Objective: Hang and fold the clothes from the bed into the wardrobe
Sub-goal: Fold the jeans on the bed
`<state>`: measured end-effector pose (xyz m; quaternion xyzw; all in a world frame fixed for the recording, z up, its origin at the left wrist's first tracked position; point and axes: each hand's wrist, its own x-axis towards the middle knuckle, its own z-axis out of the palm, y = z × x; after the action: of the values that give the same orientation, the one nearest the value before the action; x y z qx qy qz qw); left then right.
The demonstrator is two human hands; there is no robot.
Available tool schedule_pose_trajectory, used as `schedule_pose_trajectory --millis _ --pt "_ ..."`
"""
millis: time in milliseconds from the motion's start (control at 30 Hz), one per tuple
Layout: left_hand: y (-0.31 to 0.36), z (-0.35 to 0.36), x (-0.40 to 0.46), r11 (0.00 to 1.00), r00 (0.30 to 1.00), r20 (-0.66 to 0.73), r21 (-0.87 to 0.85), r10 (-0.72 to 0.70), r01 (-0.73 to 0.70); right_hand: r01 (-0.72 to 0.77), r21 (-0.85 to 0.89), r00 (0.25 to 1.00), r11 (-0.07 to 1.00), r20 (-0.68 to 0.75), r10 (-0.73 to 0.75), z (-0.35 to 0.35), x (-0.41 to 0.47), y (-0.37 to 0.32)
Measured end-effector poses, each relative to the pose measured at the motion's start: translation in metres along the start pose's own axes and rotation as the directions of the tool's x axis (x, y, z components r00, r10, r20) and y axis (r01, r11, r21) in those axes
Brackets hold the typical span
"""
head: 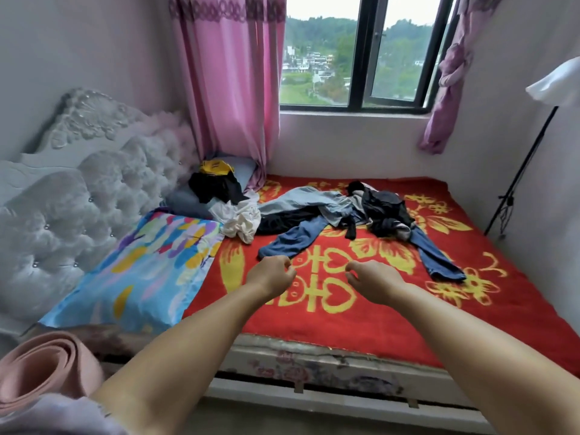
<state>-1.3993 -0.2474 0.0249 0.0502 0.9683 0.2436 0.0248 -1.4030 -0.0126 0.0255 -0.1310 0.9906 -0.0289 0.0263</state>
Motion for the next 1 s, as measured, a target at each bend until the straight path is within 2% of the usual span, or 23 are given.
schedule_pose_trajectory --millis 233,400,500,733,1000 --pt "-0.013 -0.012 0.135 1.000 0.999 0.039 0.020 -0.021 0.020 -0.105 0.009 0.994 0.994 0.039 0.104 -0.002 0.109 0.046" --pt "-0.029 0.014 0.185 0.998 0.989 0.145 0.067 -0.023 0.013 -0.160 0.056 0.974 0.985 0.173 0.149 0.034 0.164 0.068" --pt "-0.050 0.028 0.214 0.995 0.978 0.205 0.101 -0.048 0.028 -0.143 0.060 0.965 0.988 0.232 0.126 0.054 0.206 0.072" --pt "-0.104 0.047 0.310 0.974 0.944 0.245 0.109 -0.220 0.199 -0.017 0.084 0.957 0.996 0.291 -0.008 0.092 0.327 0.081" --pt "-0.155 0.141 0.408 0.955 0.880 0.373 0.075 -0.293 0.286 -0.065 0.112 0.887 0.992 0.461 0.006 0.203 0.431 0.123"
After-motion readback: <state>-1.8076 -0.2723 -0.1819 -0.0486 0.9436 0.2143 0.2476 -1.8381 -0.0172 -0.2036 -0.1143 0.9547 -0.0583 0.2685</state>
